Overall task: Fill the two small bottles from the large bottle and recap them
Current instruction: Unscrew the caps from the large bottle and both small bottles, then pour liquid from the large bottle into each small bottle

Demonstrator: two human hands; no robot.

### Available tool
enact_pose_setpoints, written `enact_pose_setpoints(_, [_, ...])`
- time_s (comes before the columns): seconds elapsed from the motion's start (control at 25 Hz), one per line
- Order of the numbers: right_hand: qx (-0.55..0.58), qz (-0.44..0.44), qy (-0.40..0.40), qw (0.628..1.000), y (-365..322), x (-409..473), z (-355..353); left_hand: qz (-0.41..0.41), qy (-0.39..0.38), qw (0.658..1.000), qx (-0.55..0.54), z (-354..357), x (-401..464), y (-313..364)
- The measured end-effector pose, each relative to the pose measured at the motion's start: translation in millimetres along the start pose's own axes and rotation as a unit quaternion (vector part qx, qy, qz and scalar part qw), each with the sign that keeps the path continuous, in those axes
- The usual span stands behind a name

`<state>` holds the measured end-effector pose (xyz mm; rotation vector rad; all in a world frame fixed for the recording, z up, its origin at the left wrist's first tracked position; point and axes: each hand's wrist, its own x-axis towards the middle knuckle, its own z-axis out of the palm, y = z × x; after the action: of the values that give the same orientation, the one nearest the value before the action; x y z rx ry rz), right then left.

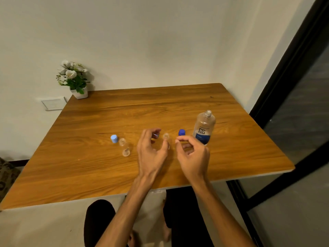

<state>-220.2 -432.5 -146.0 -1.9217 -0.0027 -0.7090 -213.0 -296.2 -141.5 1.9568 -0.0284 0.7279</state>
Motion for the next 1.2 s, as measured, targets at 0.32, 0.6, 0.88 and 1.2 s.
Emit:
enact_pose_setpoints(0.32, [-0.051, 0.108, 0.050, 0.992, 32.1, 30.3, -19.9, -0.113, -0.016, 0.993, 0.040, 10.8, -7.2, -34.3])
enact_pose_setpoints(0.6, [0.002, 0.000, -0.021, 1.000, 33.4, 48.8, -9.8, -0.143, 0.035, 0.986, -0.075, -2.7, -0.8, -14.5])
enact_pose_setpoints(0.88, [-0.060, -0.204, -0.088, 0.973, -16.0, 77.2, -29.7, -0.078, 0.069, 0.982, -0.156, -32.0, 17.6, 21.0])
enact_pose_setpoints(1.2, [-0.147, -0.368, -0.138, 0.908, -57.3, 112.4, -35.1, -0.016, 0.090, 0.978, -0.185, -50.5, 31.1, 37.8])
